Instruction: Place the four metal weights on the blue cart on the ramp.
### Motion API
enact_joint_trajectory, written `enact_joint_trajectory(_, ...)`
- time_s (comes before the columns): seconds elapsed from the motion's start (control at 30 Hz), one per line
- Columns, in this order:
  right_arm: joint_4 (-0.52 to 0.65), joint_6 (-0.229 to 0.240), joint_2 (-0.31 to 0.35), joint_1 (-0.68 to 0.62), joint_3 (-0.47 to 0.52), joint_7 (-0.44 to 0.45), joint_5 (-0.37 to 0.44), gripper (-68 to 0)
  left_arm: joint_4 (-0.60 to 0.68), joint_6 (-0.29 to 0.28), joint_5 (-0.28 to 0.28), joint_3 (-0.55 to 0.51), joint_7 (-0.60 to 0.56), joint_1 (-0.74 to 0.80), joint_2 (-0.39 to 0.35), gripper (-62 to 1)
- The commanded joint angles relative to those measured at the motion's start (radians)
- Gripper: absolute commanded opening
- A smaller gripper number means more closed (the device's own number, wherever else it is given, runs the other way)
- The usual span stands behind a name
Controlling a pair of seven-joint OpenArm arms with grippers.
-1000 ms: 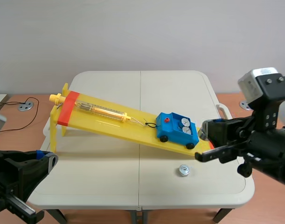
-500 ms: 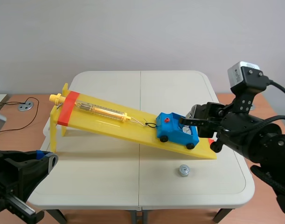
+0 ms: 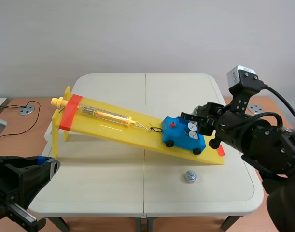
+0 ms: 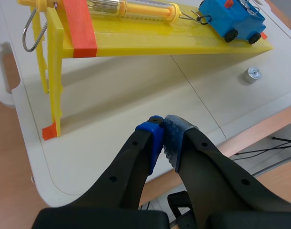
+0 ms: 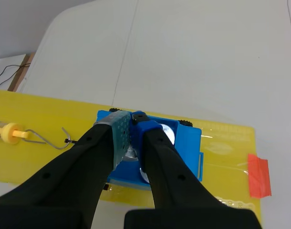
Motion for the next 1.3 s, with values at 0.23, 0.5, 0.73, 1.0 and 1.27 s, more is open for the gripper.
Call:
enact_joint_trajectory(0.23,-0.037,0.065,0.0,0.181,0.012,0.15,0.064,-66.9,0.062,-0.021,-0.074,-0.013,-0.104,-0.006,0.008,-55.8)
enact_joint_trajectory(0.5,-0.07,0.069,0.0,0.215,0.013,0.15,0.061,-66.9,0.062,-0.021,-0.074,-0.013,-0.103,-0.006,0.008,-55.8)
enact_joint_trajectory(0.73,-0.091,0.069,0.0,0.215,0.012,0.149,0.06,-66.9,0.062,-0.021,-0.074,-0.013,-0.103,-0.006,0.008,-55.8)
enact_joint_trajectory(1.0,-0.101,0.069,0.0,0.216,0.012,0.167,0.06,-54.2,0.062,-0.021,-0.074,-0.013,-0.104,-0.006,0.008,-55.8)
enact_joint_trajectory(1.27,-0.097,0.137,0.004,0.238,0.037,0.213,0.056,-41.9,0.062,-0.021,-0.074,-0.013,-0.104,-0.006,0.008,-55.8)
